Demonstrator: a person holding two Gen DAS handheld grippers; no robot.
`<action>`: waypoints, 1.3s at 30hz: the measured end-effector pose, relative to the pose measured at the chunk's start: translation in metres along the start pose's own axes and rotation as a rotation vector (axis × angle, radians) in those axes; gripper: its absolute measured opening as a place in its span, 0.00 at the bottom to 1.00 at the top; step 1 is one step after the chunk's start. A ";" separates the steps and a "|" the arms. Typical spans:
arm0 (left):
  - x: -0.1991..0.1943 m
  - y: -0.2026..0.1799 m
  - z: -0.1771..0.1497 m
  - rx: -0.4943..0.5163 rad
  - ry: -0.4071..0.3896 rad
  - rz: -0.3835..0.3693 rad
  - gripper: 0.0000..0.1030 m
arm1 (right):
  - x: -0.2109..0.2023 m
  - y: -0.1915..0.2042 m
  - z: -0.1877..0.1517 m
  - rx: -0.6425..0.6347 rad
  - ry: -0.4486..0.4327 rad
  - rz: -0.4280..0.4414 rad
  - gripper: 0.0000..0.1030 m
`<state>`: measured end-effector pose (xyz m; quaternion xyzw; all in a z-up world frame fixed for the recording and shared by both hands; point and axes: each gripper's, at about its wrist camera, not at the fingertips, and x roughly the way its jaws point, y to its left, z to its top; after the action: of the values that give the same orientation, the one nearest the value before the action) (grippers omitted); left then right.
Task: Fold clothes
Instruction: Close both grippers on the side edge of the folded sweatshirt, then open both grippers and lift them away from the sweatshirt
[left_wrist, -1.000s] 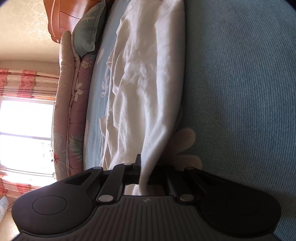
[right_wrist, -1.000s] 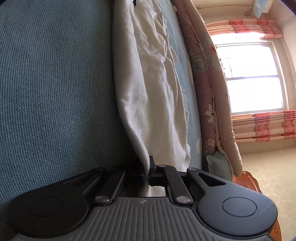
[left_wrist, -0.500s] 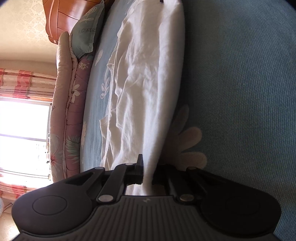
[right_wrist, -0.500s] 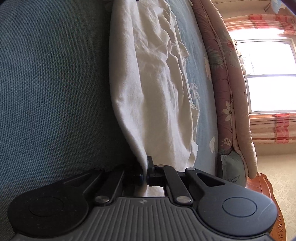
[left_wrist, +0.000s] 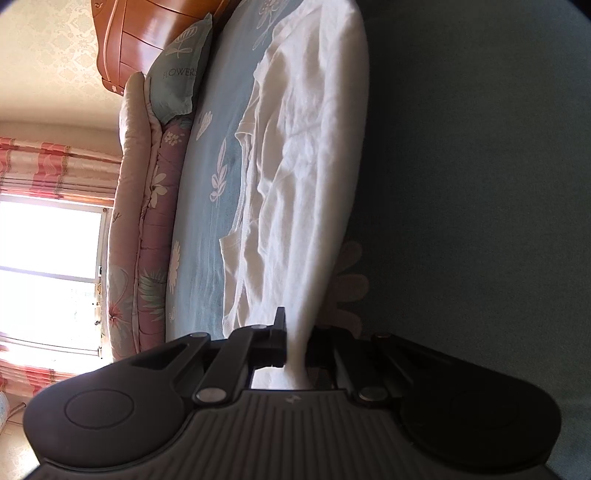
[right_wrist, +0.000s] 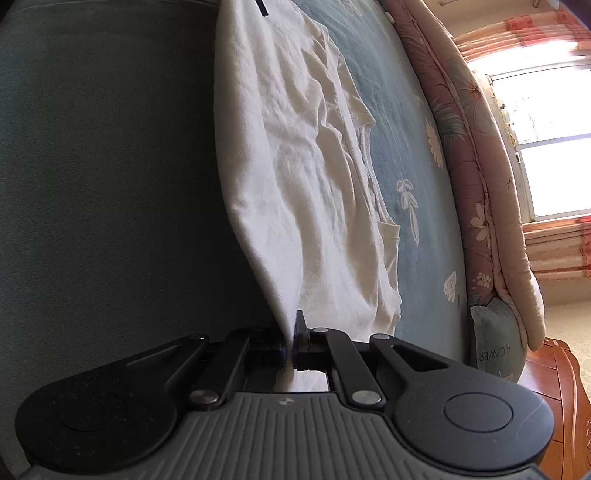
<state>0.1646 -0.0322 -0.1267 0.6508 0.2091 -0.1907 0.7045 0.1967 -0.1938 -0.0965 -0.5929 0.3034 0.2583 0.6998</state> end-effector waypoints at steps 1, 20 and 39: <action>-0.008 -0.005 -0.001 0.013 -0.001 -0.006 0.00 | -0.006 0.005 -0.001 -0.005 -0.002 0.015 0.07; -0.106 -0.075 0.002 -0.008 -0.009 -0.098 0.09 | -0.080 0.094 -0.024 0.028 -0.007 0.133 0.10; -0.094 0.016 -0.043 -0.657 -0.022 -0.386 0.28 | -0.087 0.011 -0.058 0.632 -0.200 0.270 0.26</action>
<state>0.0925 0.0112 -0.0653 0.3366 0.3702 -0.2497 0.8290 0.1222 -0.2496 -0.0469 -0.2734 0.3740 0.2985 0.8345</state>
